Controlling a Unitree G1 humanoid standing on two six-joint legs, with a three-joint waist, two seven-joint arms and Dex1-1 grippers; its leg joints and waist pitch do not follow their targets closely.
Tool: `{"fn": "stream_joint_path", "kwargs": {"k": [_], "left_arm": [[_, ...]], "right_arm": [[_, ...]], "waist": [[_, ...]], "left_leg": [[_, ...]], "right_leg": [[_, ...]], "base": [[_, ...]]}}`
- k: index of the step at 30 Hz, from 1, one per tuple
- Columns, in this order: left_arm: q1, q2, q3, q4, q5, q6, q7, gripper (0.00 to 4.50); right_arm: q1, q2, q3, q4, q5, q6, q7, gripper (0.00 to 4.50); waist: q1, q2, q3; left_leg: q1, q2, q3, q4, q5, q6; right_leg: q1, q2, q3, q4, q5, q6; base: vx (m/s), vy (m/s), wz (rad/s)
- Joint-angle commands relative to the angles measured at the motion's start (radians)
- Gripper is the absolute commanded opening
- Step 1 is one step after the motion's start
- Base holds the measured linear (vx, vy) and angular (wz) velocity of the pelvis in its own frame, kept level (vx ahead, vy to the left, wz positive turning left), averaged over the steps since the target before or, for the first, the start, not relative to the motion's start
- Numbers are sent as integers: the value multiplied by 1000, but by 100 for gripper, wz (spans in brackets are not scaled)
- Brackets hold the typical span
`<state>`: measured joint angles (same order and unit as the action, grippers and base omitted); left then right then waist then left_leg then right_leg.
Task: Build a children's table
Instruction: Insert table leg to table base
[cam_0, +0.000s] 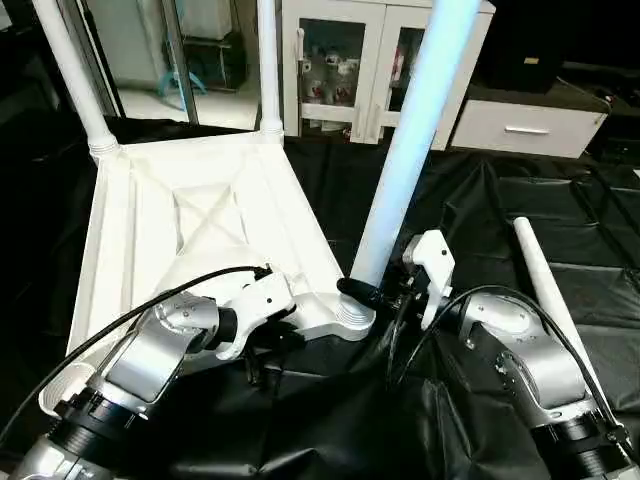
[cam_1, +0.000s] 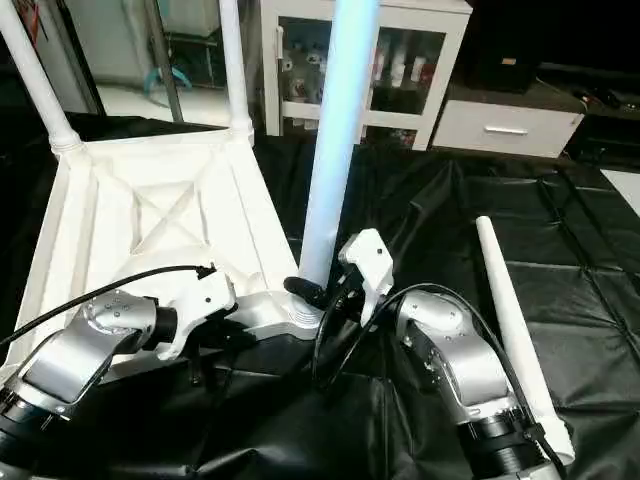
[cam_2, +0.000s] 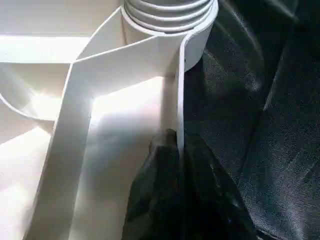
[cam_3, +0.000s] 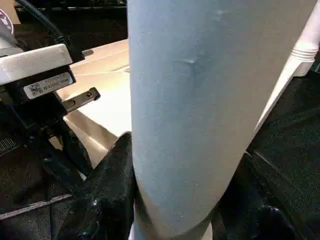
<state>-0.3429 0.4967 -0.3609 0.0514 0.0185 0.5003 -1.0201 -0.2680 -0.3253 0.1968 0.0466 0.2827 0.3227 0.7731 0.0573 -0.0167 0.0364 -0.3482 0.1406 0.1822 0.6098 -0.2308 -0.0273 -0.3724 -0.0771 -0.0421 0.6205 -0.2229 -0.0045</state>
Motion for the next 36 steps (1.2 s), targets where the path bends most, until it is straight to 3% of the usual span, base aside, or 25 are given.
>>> {"fn": "stream_joint_path", "kwargs": {"k": [1, 5, 9, 12, 13, 14, 15, 17, 19, 21, 25, 26, 29, 36], "left_arm": [[-5, -18, 30, -6, -37, -19, 17, 0], [6, -53, 52, -7, -40, 29, 76, 0], [0, -92, 62, -16, -44, 65, 118, 0], [-30, -207, 65, 0, -33, 129, 225, 0], [-30, -207, 65, 0, -33, 129, 225, 0], [-53, -266, 60, 26, -16, 149, 289, 0], [-62, -286, 58, 36, -10, 155, 314, 0], [-99, -378, 66, 90, 3, 172, 413, 0], [-112, -410, 68, 104, 5, 174, 445, 0], [-146, -503, 84, 148, 5, 168, 531, 0], [-177, -587, 110, 205, 19, 140, 634, 0], [-189, -629, 136, 242, 22, 108, 695, 0], [-199, -645, 147, 265, 28, 94, 725, 0], [-211, -640, 164, 284, 35, 95, 728, 0]], "right_arm": [[75, -26, 49, 136, -75, 69, -24, 184], [40, 25, 10, 182, -99, 33, -131, 184], [2, 56, -13, 228, -116, 8, -201, 184], [-111, 124, -60, 361, -143, -26, -366, 184], [-111, 124, -60, 361, -143, -26, -366, 184], [-168, 157, -81, 431, -153, -39, -438, 184], [-186, 167, -85, 454, -156, -44, -460, 184], [-248, 200, -98, 537, -164, -59, -537, 184], [-266, 213, -104, 562, -160, -63, -553, 184], [-314, 244, -114, 629, -160, -78, -610, 184], [-362, 271, -124, 702, -175, -112, -676, 184], [-385, 285, -133, 733, -182, -131, -709, 184], [-404, 297, -141, 764, -183, -150, -722, 184], [-430, 314, -165, 808, -172, -187, -721, 184]], "waist": [[-4, 6, -27], [-5, 5, -25], [-21, 6, -22], [-34, 3, -22], [-35, 5, -23], [-35, 0, -30], [-38, 3, -32], [-35, -2, -36], [-31, -2, -39], [-24, -10, -46], [-17, -11, -51], [-17, -16, -51], [-15, -15, -48], [-17, -14, -43]], "left_leg": [[7, 95, -49, -109, -310, -40], [9, 94, -46, -111, -305, -40], [6, 91, -54, -113, -362, -55], [5, 89, -54, -111, -343, -49], [6, 88, -53, -110, -345, -51], [4, 89, -52, -106, -317, -46], [0, 88, -50, -106, -278, -41], [-3, 87, -44, -101, -213, -19], [-5, 86, -41, -96, -155, 4], [-9, 84, -37, -87, -66, 43], [-10, 83, -32, -75, 40, 113], [-8, 84, -30, -73, 47, 133], [-6, 88, -31, -75, 16, 146], [-4, 89, -30, -82, -53, 112]], "right_leg": [[9, -86, 58, -94, -317, -172], [8, -88, 58, -97, -309, -180], [9, -90, 56, -106, -430, -157], [4, -90, 56, -110, -434, -158], [4, -91, 56, -110, -441, -160], [9, -93, 56, -108, -413, -164], [10, -89, 56, -106, -361, -173], [16, -88, 56, -98, -253, -196], [21, -87, 54, -91, -168, -217], [31, -87, 52, -77, -43, -241], [33, -88, 49, -61, 118, -288], [32, -87, 48, -60, 123, -296], [30, -89, 46, -67, 52, -292], [26, -88, 46, -75, -33, -265]], "base": [[0, 0, 0], [0, 0, 0], [0, 0, 0], [0, 0, 0], [0, 0, 0], [0, 0, 0], [0, 0, 0], [0, 0, 0], [0, 0, 0], [50, -4, -1], [13, -1, 0], [0, 0, 0], [0, 0, 0], [0, 0, 0]]}}
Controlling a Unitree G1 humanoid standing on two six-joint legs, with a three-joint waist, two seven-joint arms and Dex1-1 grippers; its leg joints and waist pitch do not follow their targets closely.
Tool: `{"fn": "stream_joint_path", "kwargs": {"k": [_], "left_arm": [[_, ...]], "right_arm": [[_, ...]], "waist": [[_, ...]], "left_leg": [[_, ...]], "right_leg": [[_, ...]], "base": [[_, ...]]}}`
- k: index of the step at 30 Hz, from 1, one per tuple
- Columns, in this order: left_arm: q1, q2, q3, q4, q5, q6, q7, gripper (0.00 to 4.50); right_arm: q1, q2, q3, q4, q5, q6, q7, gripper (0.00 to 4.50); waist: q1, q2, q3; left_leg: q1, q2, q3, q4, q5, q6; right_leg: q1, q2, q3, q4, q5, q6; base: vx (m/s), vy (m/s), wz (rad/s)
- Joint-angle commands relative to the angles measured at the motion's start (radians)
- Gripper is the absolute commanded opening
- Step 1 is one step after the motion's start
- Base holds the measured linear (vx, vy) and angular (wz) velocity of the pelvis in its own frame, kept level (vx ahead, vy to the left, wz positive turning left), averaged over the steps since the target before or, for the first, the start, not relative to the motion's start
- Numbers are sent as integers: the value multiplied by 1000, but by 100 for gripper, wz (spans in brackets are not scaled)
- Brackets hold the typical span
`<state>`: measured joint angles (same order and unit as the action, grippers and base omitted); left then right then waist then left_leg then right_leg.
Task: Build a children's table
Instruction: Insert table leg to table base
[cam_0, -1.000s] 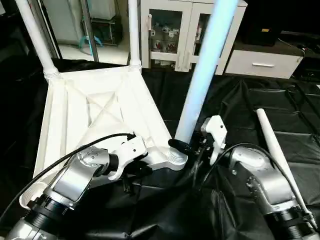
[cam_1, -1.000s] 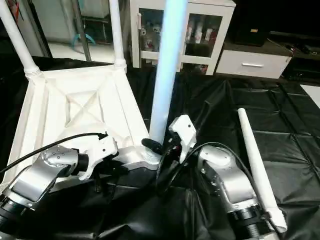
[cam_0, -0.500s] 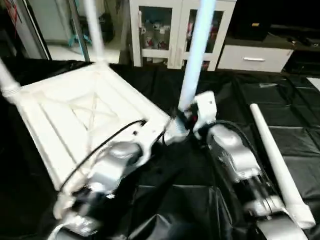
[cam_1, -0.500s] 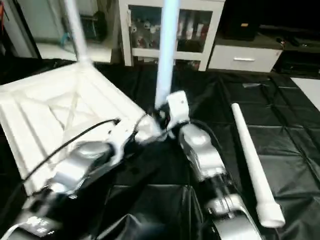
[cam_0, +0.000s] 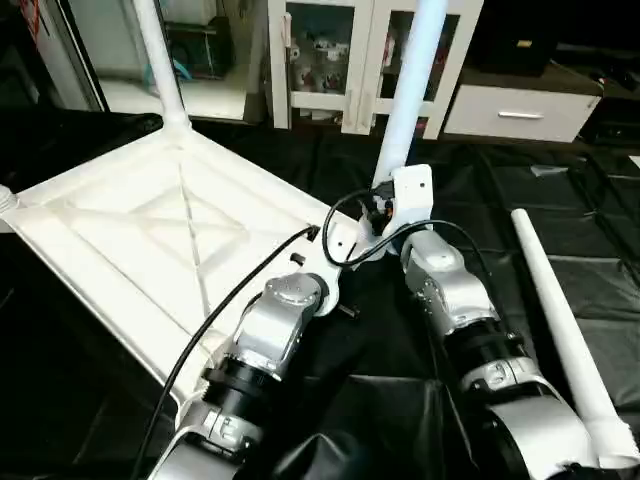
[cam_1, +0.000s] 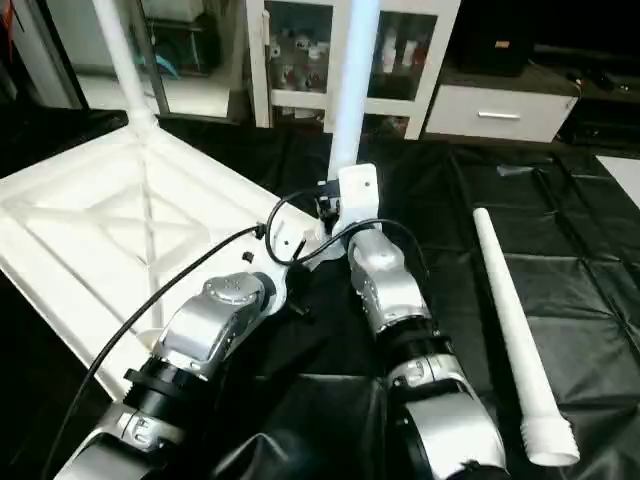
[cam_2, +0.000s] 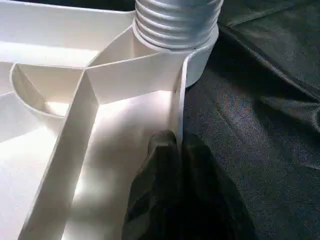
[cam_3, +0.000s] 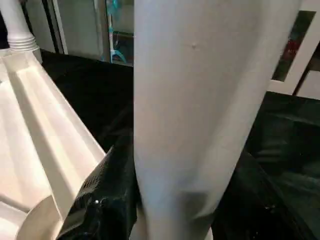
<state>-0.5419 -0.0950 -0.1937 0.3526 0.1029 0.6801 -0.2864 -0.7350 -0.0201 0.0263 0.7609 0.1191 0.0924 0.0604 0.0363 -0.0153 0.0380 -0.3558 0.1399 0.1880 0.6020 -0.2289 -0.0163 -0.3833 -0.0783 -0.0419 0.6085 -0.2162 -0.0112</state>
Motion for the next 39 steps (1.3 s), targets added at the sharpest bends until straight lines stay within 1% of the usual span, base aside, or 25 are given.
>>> {"fn": "stream_joint_path", "kwargs": {"k": [1, 3, 4, 5, 6, 8, 10, 13, 14, 15, 16, 17, 18, 19, 20, 22, 23, 24, 25, 26, 27, 30, 32, 36, 39], "left_arm": [[-13, -47, -3, -17, -49, -83, -7, 0], [-14, -46, -1, -15, -48, -84, -8, 0], [-15, -45, 0, -13, -48, -85, -7, 0], [-14, -43, -1, -13, -48, -85, -9, 0], [-15, -39, -2, -12, -49, -86, -14, 0], [-14, -29, -6, -17, -51, -84, -27, 0], [-12, -15, -12, -25, -48, -82, -46, 0], [0, 35, -37, -56, -45, -64, -110, 0], [12, 66, -48, -76, -45, -57, -145, 0], [16, 78, -52, -84, -45, -56, -159, 0], [16, 78, -52, -84, -45, -56, -159, 0], [21, 97, -64, -95, -45, -62, -185, 0], [34, 135, -85, -126, -53, -55, -245, 0], [42, 159, -100, -148, -59, -59, -287, 0], [49, 176, -108, -166, -66, -51, -315, 0], [58, 201, -120, -189, -72, -43, -348, 0], [67, 231, -135, -213, -81, -41, -384, 0], [76, 261, -149, -236, -90, -29, -418, 0], [82, 284, -159, -254, -97, -20, -443, 0], [91, 320, -175, -278, -105, -7, -484, 0], [98, 349, -187, -297, -110, 4, -517, 0], [119, 427, -211, -352, -130, 7, -611, 0], [126, 464, -209, -378, -155, 14, -667, 0], [126, 515, -209, -389, -168, -5, -722, 0], [123, 539, -209, -398, -189, -6, -745, 0]], "right_arm": [[35, 8, 7, 96, -11, 39, -8, 184], [30, 8, 6, 100, -16, 27, -6, 184], [27, 11, -3, 101, -9, 18, 8, 219], [26, 12, -8, 97, -3, 15, 16, 219], [26, 14, -14, 91, 2, 10, 25, 219], [28, 10, -13, 68, 8, 11, 56, 259], [31, 6, -14, 44, 15, 17, 82, 264], [54, -24, 2, -42, 19, 55, 130, 299], [73, -45, 10, -95, 17, 81, 168, 304], [82, -53, 14, -118, 18, 89, 185, 304], [82, -53, 14, -118, 18, 89, 185, 309], [94, -65, 19, -149, 22, 99, 209, 332], [127, -100, 31, -235, 42, 137, 273, 341], [140, -115, 36, -270, 51, 153, 302, 346], [150, -127, 39, -295, 56, 163, 321, 353], [165, -146, 43, -334, 72, 187, 352, 363], [184, -166, 46, -383, 83, 222, 386, 363], [204, -197, 55, -430, 91, 248, 426, 363], [219, -220, 62, -465, 95, 267, 457, 363], [237, -257, 73, -501, 99, 283, 501, 363], [251, -286, 81, -529, 101, 297, 535, 363], [300, -384, 115, -601, 97, 314, 647, 363], [336, -444, 130, -643, 128, 332, 740, 363], [383, -502, 149, -710, 160, 359, 831, 363], [406, -525, 167, -739, 167, 370, 867, 363]], "waist": [[4, -15, -45], [4, -16, -45], [4, -16, -45], [4, -16, -45], [3, -10, -45], [4, -12, -46], [5, -11, -47], [14, -8, -52], [16, -7, -56], [18, -5, -59], [19, -7, -60], [20, -10, -59], [25, -5, -56], [30, -5, -54], [32, -4, -53], [34, 0, -49], [32, 1, -46], [40, 3, -46], [39, 3, -46], [43, 5, -47], [44, 4, -49], [50, 3, -51], [55, 3, -51], [57, 2, -49], [56, 1, -46]], "left_leg": [[4, 90, -36, -74, -56, 99], [4, 90, -35, -74, -53, 98], [4, 90, -35, -74, -51, 100], [4, 90, -35, -74, -51, 102], [4, 89, -35, -73, -49, 103], [3, 90, -36, -73, -45, 108], [5, 90, -35, -72, -36, 115], [2, 88, -36, -64, 42, 144], [4, 88, -35, -59, 75, 164], [0, 88, -35, -54, 110, 181], [-1, 88, -35, -51, 128, 191], [-3, 86, -33, -50, 134, 204], [-4, 86, -32, -50, 112, 209], [-3, 90, -32, -52, 96, 207], [-1, 95, -32, -55, 65, 194], [4, 96, -29, -61, 18, 162], [6, 98, -26, -66, -18, 134], [10, 100, -27, -69, -43, 110], [10, 103, -26, -70, -43, 101], [8, 100, -27, -70, -27, 89], [9, 99, -26, -68, 2, 83], [9, 95, -22, -64, 25, 87], [8, 95, -22, -63, 30, 94], [5, 95, -23, -64, 8, 94], [6, 97, -25, -69, -44, 72]], "right_leg": [[37, -86, 46, -63, -38, -257], [37, -87, 47, -62, -27, -255], [37, -87, 47, -62, -25, -255], [38, -88, 47, -62, -23, -256], [36, -86, 48, -62, -12, -258], [38, -86, 47, -59, 0, -263], [38, -86, 47, -58, 12, -271], [42, -86, 45, -47, 102, -283], [41, -84, 45, -40, 141, -288], [41, -86, 45, -35, 184, -293], [40, -85, 45, -33, 205, -296], [38, -84, 44, -33, 212, -307], [36, -85, 45, -36, 185, -307], [37, -87, 45, -39, 163, -301], [34, -87, 45, -41, 119, -297], [30, -82, 43, -47, 54, -291], [26, -81, 44, -53, 12, -288], [30, -79, 44, -53, -12, -270], [29, -81, 46, -51, -7, -267], [31, -76, 44, -46, 20, -255], [29, -75, 44, -41, 63, -259], [31, -75, 44, -37, 117, -264], [34, -79, 45, -36, 134, -268], [35, -79, 46, -39, 106, -273], [35, -82, 46, -47, 20, -266]], "base": [[0, 0, 0], [0, 0, 0], [0, 0, 0], [0, 0, 0], [0, 0, 0], [0, 0, 0], [0, 0, 0], [0, 0, 0], [0, 0, 0], [0, 0, 0], [0, 0, 0], [0, 0, 0], [0, 0, 0], [0, 0, 0], [0, 0, 0], [0, 0, 0], [0, 0, 0], [0, 0, 0], [0, 0, 0], [0, 0, 0], [0, 0, 0], [0, 0, 0], [0, 0, 0], [0, 0, 0], [0, 0, 0]]}}
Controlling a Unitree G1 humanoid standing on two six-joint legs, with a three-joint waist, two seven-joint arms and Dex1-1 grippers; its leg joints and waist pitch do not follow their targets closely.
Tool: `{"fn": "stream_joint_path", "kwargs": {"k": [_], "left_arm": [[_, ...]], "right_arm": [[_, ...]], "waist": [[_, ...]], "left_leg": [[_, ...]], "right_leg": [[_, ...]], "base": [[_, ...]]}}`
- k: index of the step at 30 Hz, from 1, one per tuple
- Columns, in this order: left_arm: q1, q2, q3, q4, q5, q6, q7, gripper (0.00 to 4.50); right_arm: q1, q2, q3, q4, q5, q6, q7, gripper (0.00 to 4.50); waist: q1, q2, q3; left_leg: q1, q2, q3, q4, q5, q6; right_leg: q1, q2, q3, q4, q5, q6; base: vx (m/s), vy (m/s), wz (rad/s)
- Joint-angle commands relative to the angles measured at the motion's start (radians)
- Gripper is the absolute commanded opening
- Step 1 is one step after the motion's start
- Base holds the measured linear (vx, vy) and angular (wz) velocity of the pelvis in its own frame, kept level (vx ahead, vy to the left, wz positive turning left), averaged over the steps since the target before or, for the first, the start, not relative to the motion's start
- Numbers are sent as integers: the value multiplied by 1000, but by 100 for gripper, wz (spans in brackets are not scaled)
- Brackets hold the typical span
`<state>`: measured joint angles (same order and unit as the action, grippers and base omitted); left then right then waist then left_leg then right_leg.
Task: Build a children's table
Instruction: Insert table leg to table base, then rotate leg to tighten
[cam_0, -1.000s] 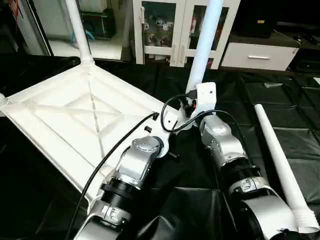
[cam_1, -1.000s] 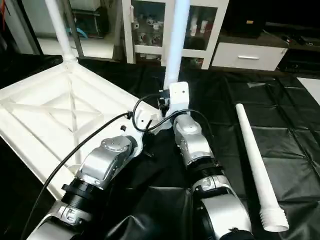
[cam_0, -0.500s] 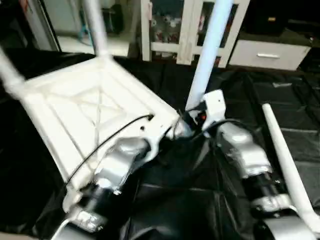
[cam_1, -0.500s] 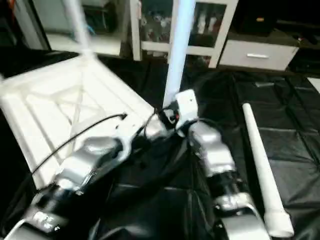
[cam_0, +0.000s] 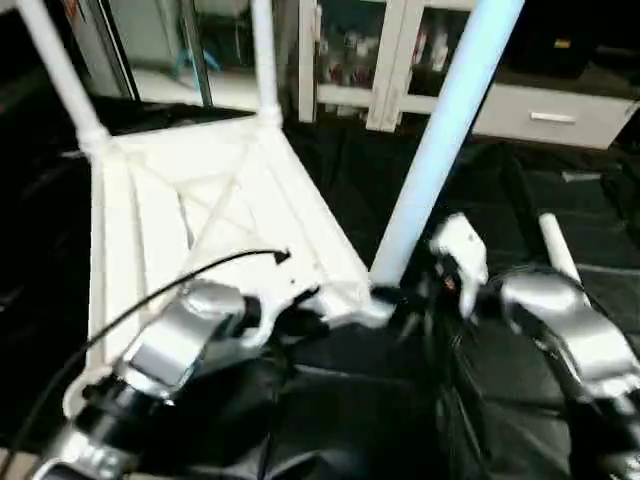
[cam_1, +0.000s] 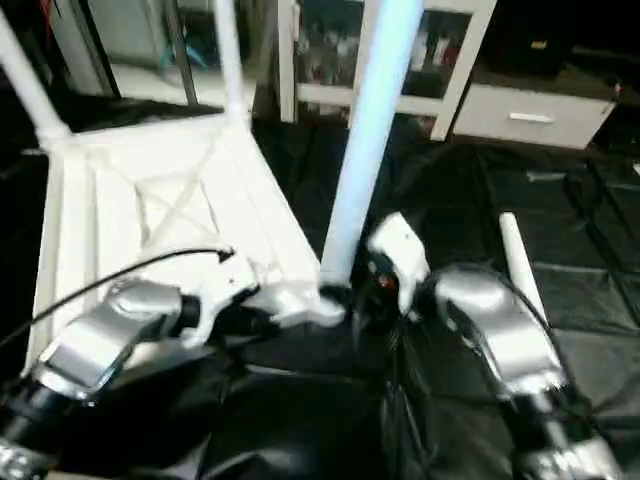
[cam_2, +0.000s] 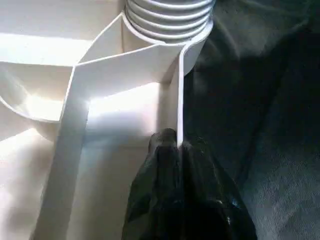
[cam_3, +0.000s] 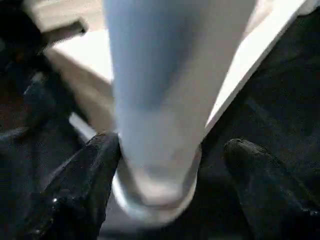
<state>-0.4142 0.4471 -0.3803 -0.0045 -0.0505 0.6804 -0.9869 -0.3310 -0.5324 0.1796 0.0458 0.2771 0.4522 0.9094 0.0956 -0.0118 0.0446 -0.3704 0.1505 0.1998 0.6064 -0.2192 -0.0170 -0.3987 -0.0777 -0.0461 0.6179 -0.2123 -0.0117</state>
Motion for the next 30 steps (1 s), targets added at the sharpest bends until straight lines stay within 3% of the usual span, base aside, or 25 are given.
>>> {"fn": "stream_joint_path", "kwargs": {"k": [1, 5, 12, 16, 17, 18, 21, 24, 30], "left_arm": [[-5, 5, -26, -47, -39, -6, -56, 0], [-6, 19, -34, -61, -46, -2, -79, 0], [-10, 24, -51, -73, -58, 1, -98, 0], [-11, 24, -53, -72, -56, 0, -96, 0], [-11, 24, -54, -72, -56, 0, -96, 0], [-11, 25, -55, -72, -57, 0, -95, 0], [-10, 26, -56, -74, -57, 3, -93, 0], [-8, 27, -56, -75, -57, 3, -92, 0], [-6, 31, -56, -75, -57, 4, -94, 0]], "right_arm": [[6, -19, 22, -27, 7, 8, 30, 363], [6, -16, 43, -3, -13, -15, 39, 363], [-32, 40, 48, 85, -51, -69, 2, 363], [-40, 48, 53, 100, -54, -79, 7, 363], [-41, 50, 55, 105, -55, -83, 11, 363], [-42, 53, 57, 110, -53, -86, 20, 337], [-45, 62, 58, 130, -54, -98, 43, 329], [-44, 60, 63, 135, -55, -104, 50, 287], [-39, 56, 65, 137, -55, -109, 58, 271]], "waist": [[-5, -2, -51], [-9, 0, -54], [-10, -1, -57], [-7, 1, -58], [-8, -4, -57], [-7, -3, -58], [-7, -4, -58], [-8, -3, -57], [-7, -3, -57]], "left_leg": [[21, 87, -38, -74, -62, 68], [24, 87, -38, -74, -68, 47], [19, 83, -37, -69, -35, 57], [22, 84, -37, -68, -35, 55], [20, 83, -36, -69, -34, 57], [21, 83, -37, -68, -32, 57], [19, 83, -36, -66, -34, 64], [20, 83, -37, -67, -34, 64], [21, 83, -37, -67, -53, 56]], "right_leg": [[49, -82, 50, -58, 1, -265], [47, -81, 50, -57, -6, -264], [50, -81, 49, -50, 43, -279], [49, -80, 49, -50, 42, -278], [50, -79, 49, -50, 44, -278], [51, -80, 49, -48, 45, -278], [51, -82, 50, -48, 42, -281], [50, -80, 49, -49, 34, -278], [49, -80, 49, -51, 6, -273]], "base": [[0, 0, 0], [0, 0, 0], [0, 0, 0], [0, 0, 0], [0, 0, 0], [0, 0, 0], [0, 0, 0], [0, 0, 0], [0, 0, 0]]}}
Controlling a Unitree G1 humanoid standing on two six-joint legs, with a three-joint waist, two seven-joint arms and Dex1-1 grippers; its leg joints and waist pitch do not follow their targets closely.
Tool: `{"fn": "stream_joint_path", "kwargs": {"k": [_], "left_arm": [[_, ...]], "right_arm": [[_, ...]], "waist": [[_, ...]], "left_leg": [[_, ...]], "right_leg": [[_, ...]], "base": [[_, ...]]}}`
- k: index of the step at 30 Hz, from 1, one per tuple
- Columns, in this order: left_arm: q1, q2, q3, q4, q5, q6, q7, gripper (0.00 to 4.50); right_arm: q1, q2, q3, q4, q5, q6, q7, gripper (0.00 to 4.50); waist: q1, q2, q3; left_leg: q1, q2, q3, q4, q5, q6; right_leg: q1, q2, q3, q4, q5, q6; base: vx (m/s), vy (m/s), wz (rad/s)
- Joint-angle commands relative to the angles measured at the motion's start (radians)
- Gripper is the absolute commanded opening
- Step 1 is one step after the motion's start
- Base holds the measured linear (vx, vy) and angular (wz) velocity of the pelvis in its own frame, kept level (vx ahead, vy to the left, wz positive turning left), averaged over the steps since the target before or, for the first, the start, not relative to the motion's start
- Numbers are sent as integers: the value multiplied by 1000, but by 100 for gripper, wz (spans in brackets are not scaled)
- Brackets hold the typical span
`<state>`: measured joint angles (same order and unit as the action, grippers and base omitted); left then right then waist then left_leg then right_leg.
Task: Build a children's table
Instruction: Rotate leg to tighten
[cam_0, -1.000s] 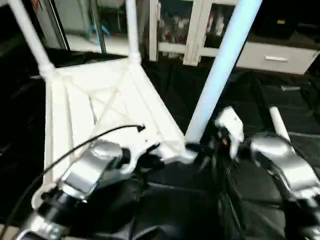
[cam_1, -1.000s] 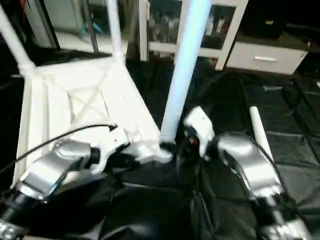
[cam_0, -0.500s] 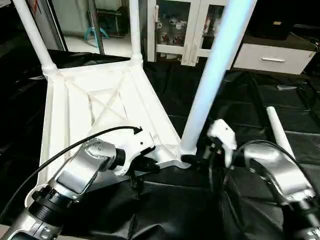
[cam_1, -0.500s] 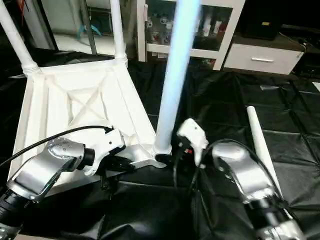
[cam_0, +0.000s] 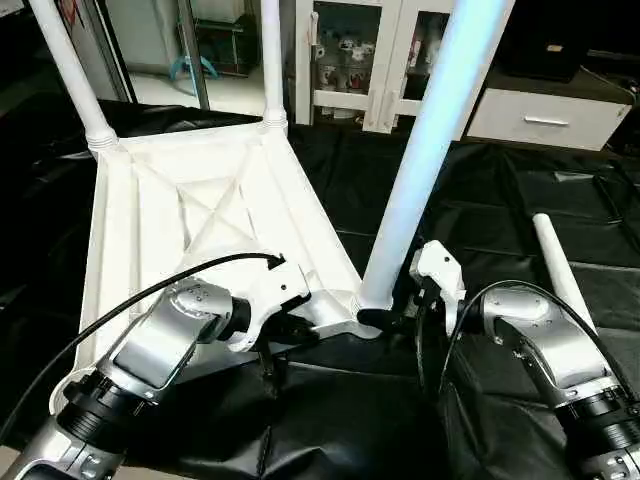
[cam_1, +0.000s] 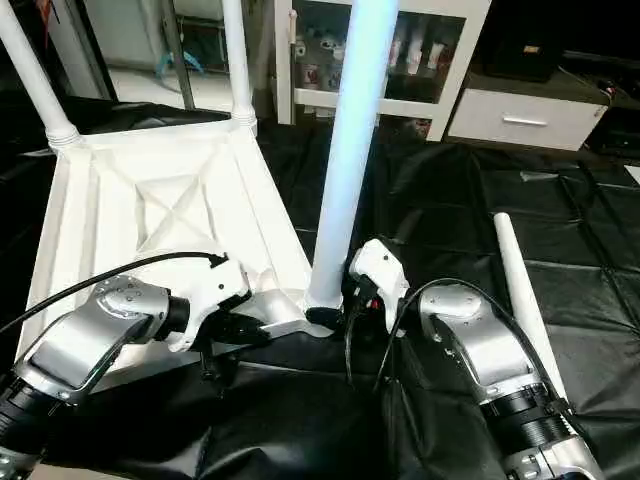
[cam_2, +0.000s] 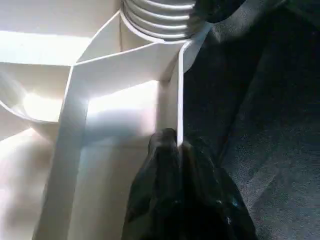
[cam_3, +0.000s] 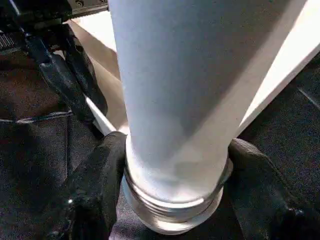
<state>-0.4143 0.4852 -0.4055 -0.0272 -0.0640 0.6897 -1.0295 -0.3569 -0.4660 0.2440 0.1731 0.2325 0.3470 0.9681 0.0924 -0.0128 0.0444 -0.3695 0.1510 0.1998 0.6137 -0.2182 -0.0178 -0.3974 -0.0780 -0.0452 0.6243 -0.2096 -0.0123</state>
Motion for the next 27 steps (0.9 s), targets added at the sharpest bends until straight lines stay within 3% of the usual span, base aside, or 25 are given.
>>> {"fn": "stream_joint_path", "kwargs": {"k": [1, 10, 14, 17, 18, 21, 25, 27], "left_arm": [[-6, -7, -32, -52, -44, -4, -52, 0], [3, -13, -26, -46, -46, 4, -35, 0], [-5, -92, 16, 5, -49, 15, 56, 0], [-37, -253, 93, 130, -51, 12, 230, 0], [-37, -253, 93, 130, -51, 12, 230, 0], [-64, -329, 131, 209, -51, -5, 317, 0], [-137, -465, 213, 378, -27, -71, 549, 0], [-153, -492, 220, 417, -9, -97, 603, 0]], "right_arm": [[-10, -10, -1, 13, -11, -6, 4, 271], [0, 24, -23, 57, -29, -11, -61, 271], [-32, 103, -68, 144, -57, -3, -235, 271], [-80, 215, -102, 265, -92, -19, -451, 270], [-80, 215, -102, 265, -92, -19, -451, 270], [-106, 267, -108, 330, -114, -40, -547, 270], [-162, 381, -163, 471, -127, -63, -788, 270], [-177, 409, -181, 511, -122, -74, -843, 270]], "waist": [[-4, -2, -56], [-7, 3, -57], [-15, 2, -52], [-35, 0, -50], [-42, -2, -50], [-53, -5, -51], [-52, -4, -54], [-51, -4, -57]], "left_leg": [[19, 82, -37, -74, -56, 55], [17, 81, -38, -74, -61, 48], [16, 80, -41, -80, -129, 9], [16, 78, -43, -83, -179, -24], [15, 78, -44, -84, -186, -32], [14, 74, -45, -82, -202, -28], [12, 73, -41, -78, -155, -3], [15, 72, -41, -77, -140, -1]], "right_leg": [[48, -80, 49, -57, 0, -273], [48, -79, 49, -55, 8, -275], [48, -83, 49, -69, -105, -261], [45, -80, 48, -79, -182, -243], [44, -82, 49, -82, -204, -235], [42, -81, 50, -87, -222, -220], [39, -81, 51, -86, -182, -222], [40, -79, 49, -84, -160, -227]], "base": [[0, 0, 0], [0, 0, 0], [0, 0, 0], [0, 0, 0], [0, 0, 0], [0, 0, 0], [0, 0, 0], [0, 0, 0]]}}
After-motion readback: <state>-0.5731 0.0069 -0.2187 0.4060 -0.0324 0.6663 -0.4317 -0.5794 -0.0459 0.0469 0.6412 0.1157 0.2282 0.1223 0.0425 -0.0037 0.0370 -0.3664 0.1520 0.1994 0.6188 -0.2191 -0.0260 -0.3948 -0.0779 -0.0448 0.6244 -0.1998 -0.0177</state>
